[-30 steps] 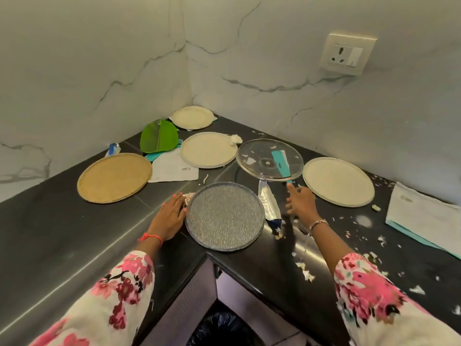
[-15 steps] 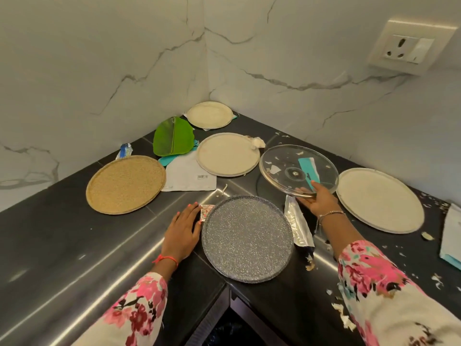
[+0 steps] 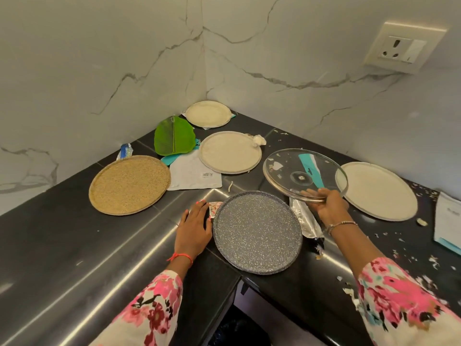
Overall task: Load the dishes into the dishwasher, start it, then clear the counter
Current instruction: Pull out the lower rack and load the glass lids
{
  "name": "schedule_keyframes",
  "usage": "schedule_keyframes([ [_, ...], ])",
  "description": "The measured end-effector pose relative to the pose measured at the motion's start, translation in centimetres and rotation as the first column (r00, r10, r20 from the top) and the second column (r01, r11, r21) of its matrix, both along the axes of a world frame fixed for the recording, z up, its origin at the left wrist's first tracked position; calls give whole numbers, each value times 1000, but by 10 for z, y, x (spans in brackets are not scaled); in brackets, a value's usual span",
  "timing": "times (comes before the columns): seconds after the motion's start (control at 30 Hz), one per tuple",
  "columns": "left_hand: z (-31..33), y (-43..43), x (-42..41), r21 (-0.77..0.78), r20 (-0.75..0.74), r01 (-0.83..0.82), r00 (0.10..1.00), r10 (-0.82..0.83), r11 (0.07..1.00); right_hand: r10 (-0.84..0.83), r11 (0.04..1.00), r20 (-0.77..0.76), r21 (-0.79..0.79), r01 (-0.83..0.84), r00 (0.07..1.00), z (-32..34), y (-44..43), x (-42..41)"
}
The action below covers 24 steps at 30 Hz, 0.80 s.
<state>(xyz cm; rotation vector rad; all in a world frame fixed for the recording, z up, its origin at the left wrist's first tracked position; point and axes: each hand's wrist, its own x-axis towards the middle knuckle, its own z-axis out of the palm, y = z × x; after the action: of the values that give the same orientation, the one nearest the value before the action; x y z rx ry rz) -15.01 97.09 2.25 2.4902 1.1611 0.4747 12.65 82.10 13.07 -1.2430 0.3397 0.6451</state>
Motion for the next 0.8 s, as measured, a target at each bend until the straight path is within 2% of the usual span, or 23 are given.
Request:
schedule_keyframes([
  [0.17, 2, 1, -3, -38, 11, 53, 999, -52, 998, -42, 998, 15, 55, 41, 999, 15, -41, -33],
  [0.33, 10, -38, -28, -118, 66, 74, 996, -66, 990, 13, 998, 49, 62, -16, 999, 18, -106, -79],
  [0.63, 8, -206, -115, -15, -69, 111, 991, -112, 994, 126, 985, 58, 112, -131, 990, -1, -254, -181],
  [0.8, -11, -319, -171, -47, -157, 150, 975, -156, 988, 172, 981, 49, 83, -175, 984, -10, -357, -241],
])
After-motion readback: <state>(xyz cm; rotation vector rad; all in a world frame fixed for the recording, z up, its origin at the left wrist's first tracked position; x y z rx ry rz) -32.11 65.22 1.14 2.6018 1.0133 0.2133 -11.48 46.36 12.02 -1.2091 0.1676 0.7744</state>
